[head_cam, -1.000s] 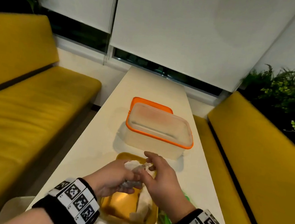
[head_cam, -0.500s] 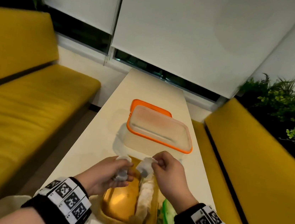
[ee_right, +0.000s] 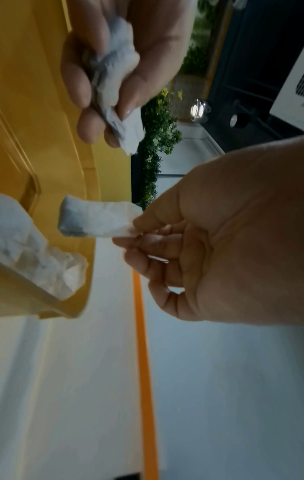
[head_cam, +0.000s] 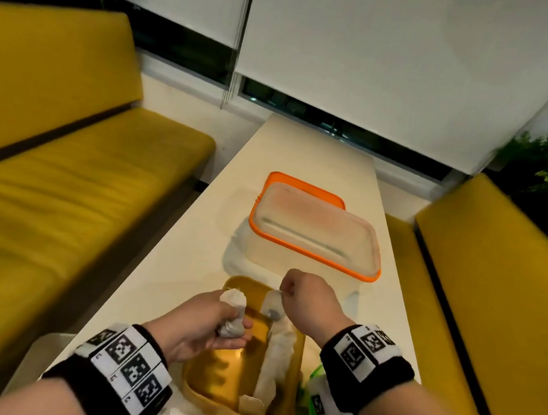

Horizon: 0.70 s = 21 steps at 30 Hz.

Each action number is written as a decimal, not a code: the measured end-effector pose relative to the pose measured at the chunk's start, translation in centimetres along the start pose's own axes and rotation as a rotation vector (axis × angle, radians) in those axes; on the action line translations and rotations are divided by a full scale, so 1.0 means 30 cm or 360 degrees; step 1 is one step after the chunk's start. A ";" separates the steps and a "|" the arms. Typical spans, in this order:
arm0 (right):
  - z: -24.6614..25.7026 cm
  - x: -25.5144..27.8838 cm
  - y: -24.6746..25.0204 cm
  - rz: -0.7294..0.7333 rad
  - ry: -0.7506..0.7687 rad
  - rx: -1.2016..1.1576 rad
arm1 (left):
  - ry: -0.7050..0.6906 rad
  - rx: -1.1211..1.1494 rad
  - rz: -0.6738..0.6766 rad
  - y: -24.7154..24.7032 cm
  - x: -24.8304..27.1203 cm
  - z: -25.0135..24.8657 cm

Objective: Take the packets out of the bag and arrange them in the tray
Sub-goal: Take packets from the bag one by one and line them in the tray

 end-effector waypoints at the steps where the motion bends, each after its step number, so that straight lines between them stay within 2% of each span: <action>1: 0.000 -0.014 -0.013 0.0006 0.0004 0.0042 | 0.0004 -0.0017 -0.0014 0.006 0.000 0.002; 5: -0.014 -0.056 -0.046 0.0012 -0.0052 0.0171 | 0.0004 -0.0108 -0.0030 0.017 -0.003 0.008; 13: -0.037 -0.089 -0.088 0.0040 -0.0125 0.0108 | -0.0006 -0.0147 -0.0015 0.028 -0.015 0.009; 21: -0.027 -0.084 -0.104 -0.0059 -0.0004 0.0180 | 0.0009 -0.0166 -0.0032 0.026 -0.013 0.013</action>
Point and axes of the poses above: each hand's wrist, its own x-axis away from the middle knuckle, its own y-axis out of the back of the hand, z = x × y, the point moved 6 cm from there along -x, towards the middle knuckle, and after that the axes turned 2 degrees about -y, right-handed, at the moved point
